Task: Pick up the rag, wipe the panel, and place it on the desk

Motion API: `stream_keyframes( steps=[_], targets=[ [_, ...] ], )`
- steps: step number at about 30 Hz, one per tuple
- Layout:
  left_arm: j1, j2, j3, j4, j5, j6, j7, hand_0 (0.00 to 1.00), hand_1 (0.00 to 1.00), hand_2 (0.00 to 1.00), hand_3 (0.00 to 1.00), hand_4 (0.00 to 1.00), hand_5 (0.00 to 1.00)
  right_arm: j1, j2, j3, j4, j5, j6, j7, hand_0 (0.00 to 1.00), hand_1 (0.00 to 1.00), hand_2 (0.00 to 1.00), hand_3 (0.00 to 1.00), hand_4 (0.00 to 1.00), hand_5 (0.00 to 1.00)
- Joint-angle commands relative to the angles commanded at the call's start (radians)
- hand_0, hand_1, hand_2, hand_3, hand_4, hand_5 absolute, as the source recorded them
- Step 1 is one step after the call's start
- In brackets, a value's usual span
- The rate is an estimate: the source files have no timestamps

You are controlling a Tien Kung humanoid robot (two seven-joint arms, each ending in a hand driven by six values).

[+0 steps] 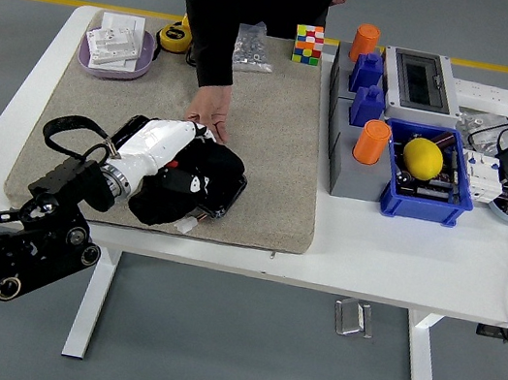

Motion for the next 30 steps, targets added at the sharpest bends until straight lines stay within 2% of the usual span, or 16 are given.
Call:
stream_keyframes(
  steps=[13, 30],
  targets=[
    [0.012, 0.014, -0.041, 0.053, 0.008, 0.012, -0.002, 0.218, 0.193, 0.534, 0.433, 0.290, 0.002, -0.003, 0.002, 0.005, 0.000, -0.002, -0.001, 0.000, 0.719, 0.624, 0.669, 0.582, 0.974, 0.545],
    [0.029, 0.044, -0.135, 0.142, 0.029, 0.028, -0.012, 0.218, 0.192, 0.532, 0.434, 0.293, 0.002, -0.005, 0.005, 0.011, -0.001, -0.005, -0.002, -0.001, 0.718, 0.624, 0.669, 0.582, 0.973, 0.543]
  ],
)
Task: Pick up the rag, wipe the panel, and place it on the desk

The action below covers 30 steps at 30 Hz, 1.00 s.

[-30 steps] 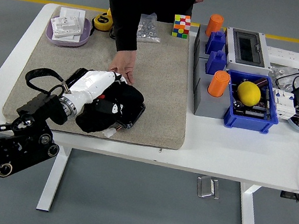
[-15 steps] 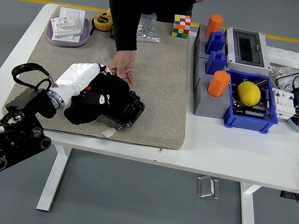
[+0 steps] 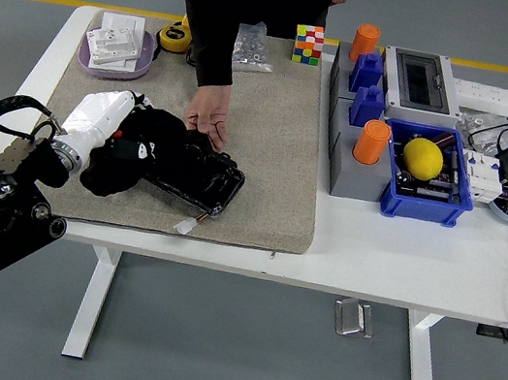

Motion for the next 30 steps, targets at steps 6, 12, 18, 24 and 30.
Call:
stream_keyframes(
  steps=[6, 12, 18, 24, 30],
  targets=[
    [0.006, 0.007, -0.031, 0.020, 0.015, 0.007, 0.000, 0.219, 0.192, 0.531, 0.433, 0.292, 0.002, -0.001, 0.000, -0.001, -0.001, 0.001, 0.000, -0.001, 0.718, 0.624, 0.668, 0.582, 0.973, 0.543],
    [0.009, 0.014, -0.055, 0.030, 0.028, 0.010, 0.002, 0.219, 0.192, 0.531, 0.432, 0.292, 0.002, 0.000, 0.002, 0.000, -0.001, 0.000, 0.000, -0.001, 0.718, 0.624, 0.668, 0.582, 0.974, 0.543],
    [0.011, 0.015, -0.073, 0.047, 0.032, 0.012, 0.000, 0.219, 0.190, 0.530, 0.432, 0.292, 0.002, -0.001, 0.002, 0.000, 0.000, 0.001, 0.000, 0.000, 0.719, 0.624, 0.668, 0.582, 0.973, 0.543],
    [0.013, 0.012, -0.078, 0.061, 0.029, 0.014, -0.001, 0.218, 0.189, 0.530, 0.431, 0.290, 0.002, -0.001, 0.001, 0.000, 0.001, 0.002, 0.000, 0.000, 0.719, 0.624, 0.668, 0.582, 0.973, 0.543],
    [0.012, 0.003, -0.068, 0.045, 0.028, 0.013, -0.001, 0.218, 0.189, 0.529, 0.431, 0.289, 0.002, 0.001, 0.001, 0.000, 0.001, 0.003, 0.000, 0.000, 0.719, 0.624, 0.668, 0.582, 0.974, 0.543]
  ],
)
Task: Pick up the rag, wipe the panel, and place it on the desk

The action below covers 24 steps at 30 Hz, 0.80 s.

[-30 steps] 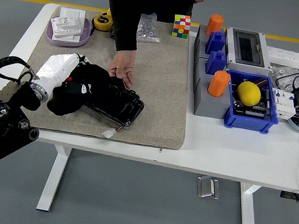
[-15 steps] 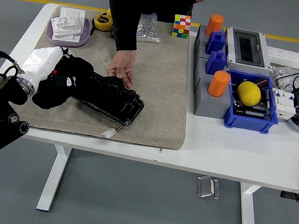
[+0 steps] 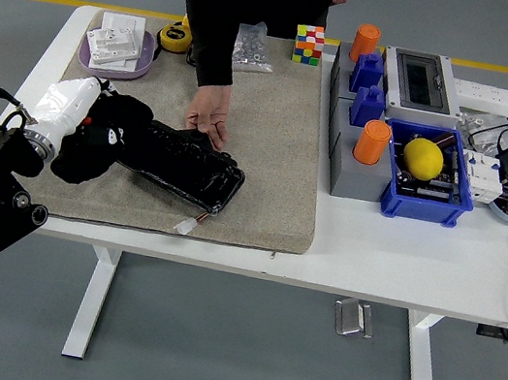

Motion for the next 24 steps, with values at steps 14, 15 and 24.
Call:
stream_keyframes(
  steps=[14, 15, 24],
  targets=[
    [-0.004, -0.014, 0.090, -0.121, -0.003, -0.018, 0.018, 0.218, 0.188, 0.529, 0.433, 0.286, 0.002, 0.000, -0.002, 0.000, -0.001, 0.000, 0.001, 0.000, 0.718, 0.624, 0.668, 0.582, 0.973, 0.543],
    [-0.006, -0.014, 0.101, -0.129, -0.006, -0.019, 0.020, 0.218, 0.188, 0.529, 0.433, 0.286, 0.002, 0.000, -0.003, 0.001, 0.000, 0.000, 0.001, 0.001, 0.718, 0.624, 0.668, 0.582, 0.973, 0.543],
    [-0.020, -0.021, 0.170, -0.176, -0.014, -0.028, 0.033, 0.219, 0.189, 0.529, 0.433, 0.286, 0.002, 0.002, -0.004, -0.001, -0.001, 0.001, 0.003, 0.000, 0.718, 0.624, 0.668, 0.582, 0.973, 0.543]
  ],
)
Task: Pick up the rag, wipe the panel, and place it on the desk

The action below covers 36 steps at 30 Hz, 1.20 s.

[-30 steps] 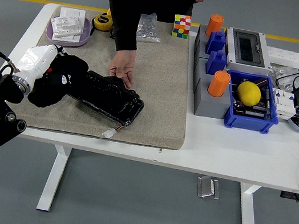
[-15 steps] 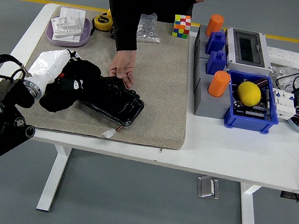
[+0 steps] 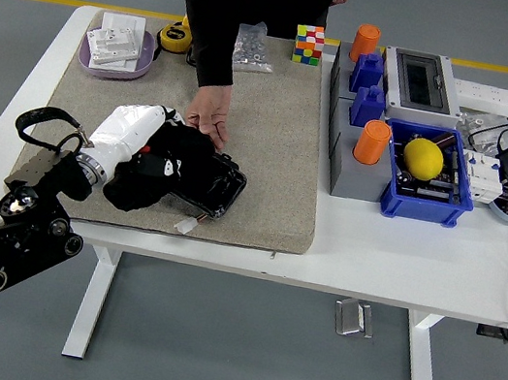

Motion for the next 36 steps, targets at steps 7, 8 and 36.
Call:
stream_keyframes(
  steps=[7, 8, 36],
  targets=[
    [-0.006, -0.002, 0.024, -0.050, -0.001, -0.005, 0.008, 0.218, 0.189, 0.529, 0.434, 0.287, 0.002, 0.000, -0.001, 0.002, -0.001, -0.001, 0.001, 0.000, 0.718, 0.624, 0.668, 0.582, 0.973, 0.542],
    [-0.007, -0.003, 0.025, -0.054, -0.001, -0.006, 0.008, 0.218, 0.189, 0.529, 0.434, 0.287, 0.002, -0.001, -0.001, 0.003, -0.001, -0.001, 0.001, 0.000, 0.718, 0.624, 0.668, 0.582, 0.973, 0.542],
    [-0.018, -0.016, 0.091, -0.110, -0.023, -0.012, 0.017, 0.220, 0.189, 0.531, 0.435, 0.291, 0.002, -0.002, -0.002, 0.007, -0.002, -0.005, 0.000, 0.000, 0.716, 0.624, 0.667, 0.581, 0.973, 0.543]
  ],
)
